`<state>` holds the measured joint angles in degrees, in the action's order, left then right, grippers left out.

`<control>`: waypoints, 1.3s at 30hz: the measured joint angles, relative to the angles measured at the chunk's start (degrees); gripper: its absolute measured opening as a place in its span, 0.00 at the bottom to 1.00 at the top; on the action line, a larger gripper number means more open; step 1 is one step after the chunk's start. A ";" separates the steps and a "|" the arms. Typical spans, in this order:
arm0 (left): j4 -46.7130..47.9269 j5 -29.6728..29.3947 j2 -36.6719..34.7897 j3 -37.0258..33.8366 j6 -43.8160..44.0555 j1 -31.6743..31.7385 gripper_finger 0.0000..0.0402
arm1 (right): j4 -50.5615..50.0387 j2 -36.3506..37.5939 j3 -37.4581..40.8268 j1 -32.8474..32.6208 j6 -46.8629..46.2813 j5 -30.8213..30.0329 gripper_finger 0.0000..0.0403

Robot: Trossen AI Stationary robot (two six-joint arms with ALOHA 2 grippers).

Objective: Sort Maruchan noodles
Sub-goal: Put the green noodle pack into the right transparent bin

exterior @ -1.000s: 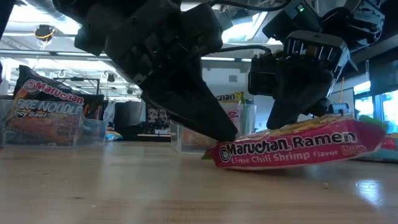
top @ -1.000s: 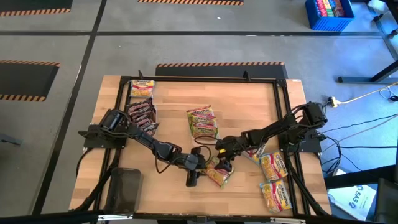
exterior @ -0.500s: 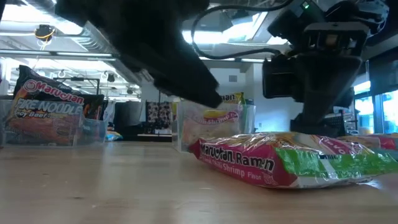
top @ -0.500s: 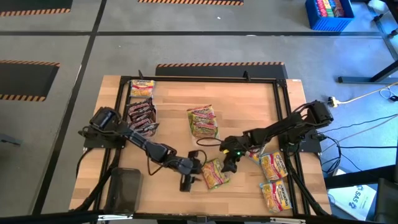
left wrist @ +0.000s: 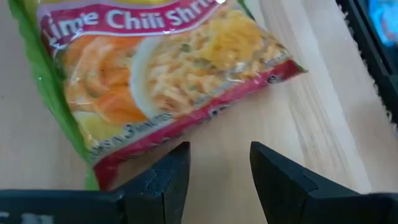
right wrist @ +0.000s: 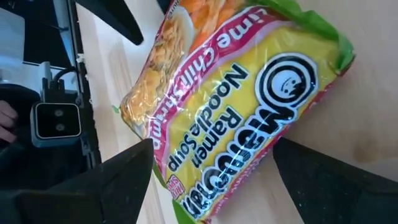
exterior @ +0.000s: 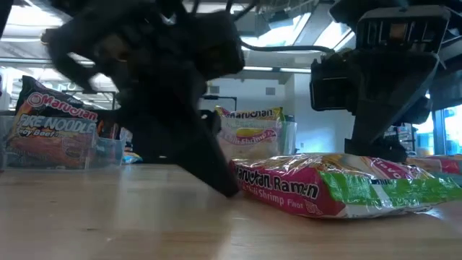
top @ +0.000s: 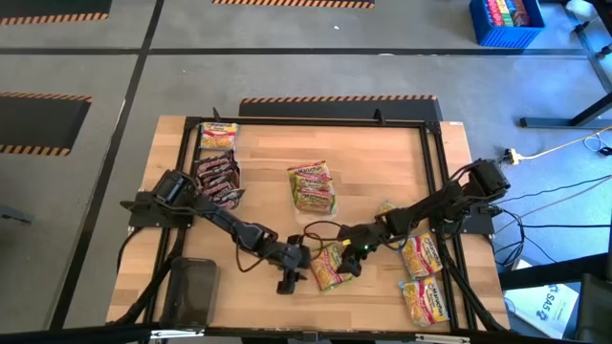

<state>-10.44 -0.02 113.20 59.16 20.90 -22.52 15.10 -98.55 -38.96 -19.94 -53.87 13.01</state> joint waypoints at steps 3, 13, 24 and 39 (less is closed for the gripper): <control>-0.41 0.98 0.09 0.00 0.39 1.37 0.40 | 2.59 -1.33 -0.02 0.01 -0.09 -0.63 0.83; -0.85 1.25 0.33 -0.04 1.21 2.53 0.40 | 8.97 -2.72 0.32 -0.13 0.60 -4.89 0.83; -1.31 0.27 0.47 -0.04 -0.48 0.84 0.40 | 11.74 -2.74 -1.01 0.05 2.72 -8.42 0.83; -3.32 -6.07 0.47 -0.04 -3.50 -0.54 0.40 | 14.91 -2.41 -1.44 -0.03 4.02 -5.56 0.83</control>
<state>-13.76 -6.09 113.67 59.11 17.40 -23.06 30.00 -100.97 -40.40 -19.97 -49.84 7.44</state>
